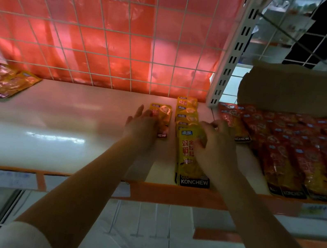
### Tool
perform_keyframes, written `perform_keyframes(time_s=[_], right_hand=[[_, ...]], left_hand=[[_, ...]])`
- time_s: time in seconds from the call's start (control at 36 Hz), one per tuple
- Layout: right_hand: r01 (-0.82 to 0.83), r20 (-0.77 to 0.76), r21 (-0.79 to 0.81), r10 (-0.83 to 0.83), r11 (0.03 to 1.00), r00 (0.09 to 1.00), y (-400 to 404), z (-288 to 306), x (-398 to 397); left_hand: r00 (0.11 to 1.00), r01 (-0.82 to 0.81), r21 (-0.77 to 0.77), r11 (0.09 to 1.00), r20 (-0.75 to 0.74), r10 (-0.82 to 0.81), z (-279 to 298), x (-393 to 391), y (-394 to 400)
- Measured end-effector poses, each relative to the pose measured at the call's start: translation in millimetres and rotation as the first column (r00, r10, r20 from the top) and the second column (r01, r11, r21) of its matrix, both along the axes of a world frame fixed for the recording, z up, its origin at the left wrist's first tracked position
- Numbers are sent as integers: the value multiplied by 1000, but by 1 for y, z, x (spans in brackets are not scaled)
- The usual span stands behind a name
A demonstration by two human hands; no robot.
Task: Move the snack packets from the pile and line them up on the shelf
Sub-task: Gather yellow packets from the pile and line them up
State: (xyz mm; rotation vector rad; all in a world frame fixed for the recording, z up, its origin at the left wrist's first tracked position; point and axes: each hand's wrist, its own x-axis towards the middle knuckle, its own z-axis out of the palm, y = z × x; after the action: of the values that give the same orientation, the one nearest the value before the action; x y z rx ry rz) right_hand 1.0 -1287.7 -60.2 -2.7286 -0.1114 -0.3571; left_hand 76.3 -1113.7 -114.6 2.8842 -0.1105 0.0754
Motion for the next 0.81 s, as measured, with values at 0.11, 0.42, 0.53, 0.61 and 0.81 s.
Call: perform_keyframes(time_s=[0.11,0.42,0.53,0.61,0.81], right_hand=[[-18,-2,10,18,1000,1000,-3,-1,6],[-42,57,78,37,996,998,1,0,36],[-42,43,71,39,997,998,2,1,41],[-40,38,86,37,995,999,2,2,43],[-67,83,120,57,991,995,3,6,45]], left_hand=[[1000,-4,38,999,-7,4,0,15,-1],[999,-28,83,996,44,25,-5,49,-13],[998,-26,101,995,51,21,-3,54,-16],[999,-29,106,994,45,25,-1,58,-17],[999,-25,48,999,31,23,4,59,-13]])
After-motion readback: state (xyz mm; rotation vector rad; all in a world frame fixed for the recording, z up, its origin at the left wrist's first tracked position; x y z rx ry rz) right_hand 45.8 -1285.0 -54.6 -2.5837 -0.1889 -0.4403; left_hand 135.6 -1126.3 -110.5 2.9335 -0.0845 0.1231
